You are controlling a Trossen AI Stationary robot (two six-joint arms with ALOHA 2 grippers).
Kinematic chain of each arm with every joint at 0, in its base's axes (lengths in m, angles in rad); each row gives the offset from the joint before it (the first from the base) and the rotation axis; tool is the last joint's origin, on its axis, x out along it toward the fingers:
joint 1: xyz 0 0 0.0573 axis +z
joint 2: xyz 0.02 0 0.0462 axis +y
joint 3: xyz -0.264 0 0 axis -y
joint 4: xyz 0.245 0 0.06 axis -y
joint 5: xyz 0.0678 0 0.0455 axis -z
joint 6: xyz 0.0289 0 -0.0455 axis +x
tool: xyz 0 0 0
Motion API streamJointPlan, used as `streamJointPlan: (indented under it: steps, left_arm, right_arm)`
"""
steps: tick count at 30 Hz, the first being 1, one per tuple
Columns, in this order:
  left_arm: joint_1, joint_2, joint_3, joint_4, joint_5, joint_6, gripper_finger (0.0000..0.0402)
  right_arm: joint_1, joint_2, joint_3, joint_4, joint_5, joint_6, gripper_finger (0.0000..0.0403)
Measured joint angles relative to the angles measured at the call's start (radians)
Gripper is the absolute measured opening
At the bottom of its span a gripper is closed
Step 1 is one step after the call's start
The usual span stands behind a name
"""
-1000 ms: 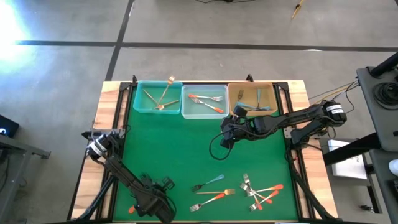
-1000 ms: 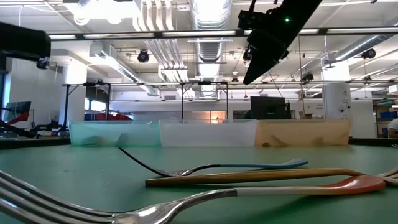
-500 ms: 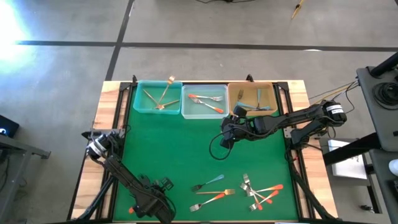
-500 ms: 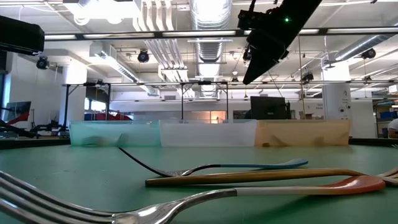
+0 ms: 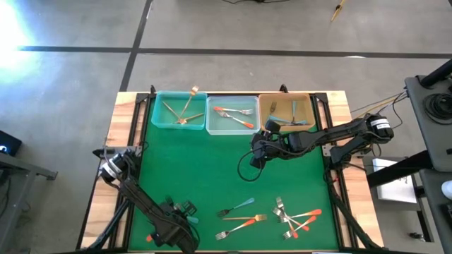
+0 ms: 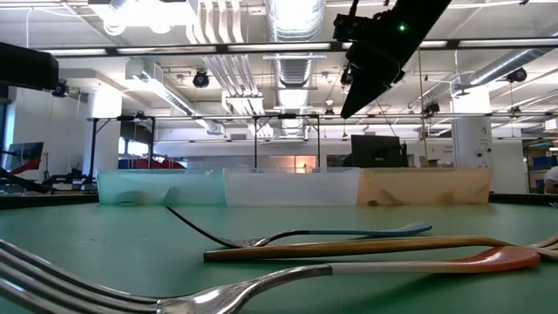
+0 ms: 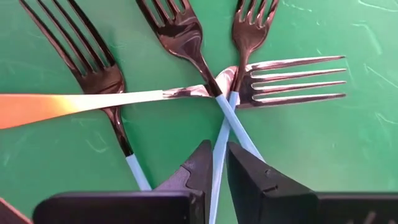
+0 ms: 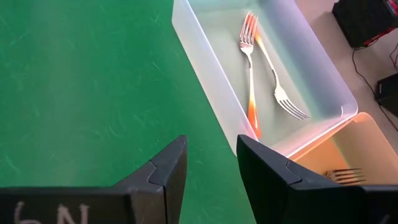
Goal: Sort silverware by color (type)
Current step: Put the blue fork into the orange bin
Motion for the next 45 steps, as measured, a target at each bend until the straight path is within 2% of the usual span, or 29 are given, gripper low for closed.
streamJointPlan:
  steps: [8, 18, 34, 45]
  left_arm:
    - [-0.004, 0.011, 0.0, -0.017, -0.005, 0.0, 0.0031]
    - [0.004, 0.011, 0.0, -0.026, -0.071, 0.0, 0.0031]
    - [0.014, 0.073, 0.003, -0.028, -0.088, 0.0, 0.0031]
    - [0.015, 0.084, 0.048, -0.051, -0.076, 0.0, 0.0012]
  right_arm:
    - [0.0, 0.0, 0.0, 0.0, 0.0, 0.0, 0.0132]
    - [0.0, 0.0, 0.0, 0.0, 0.0, 0.0, 0.0132]
    - [0.0, 0.0, 0.0, 0.0, 0.0, 0.0, 0.0132]
    - [0.0, 0.0, 0.0, 0.003, 0.0, 0.0, 0.0132]
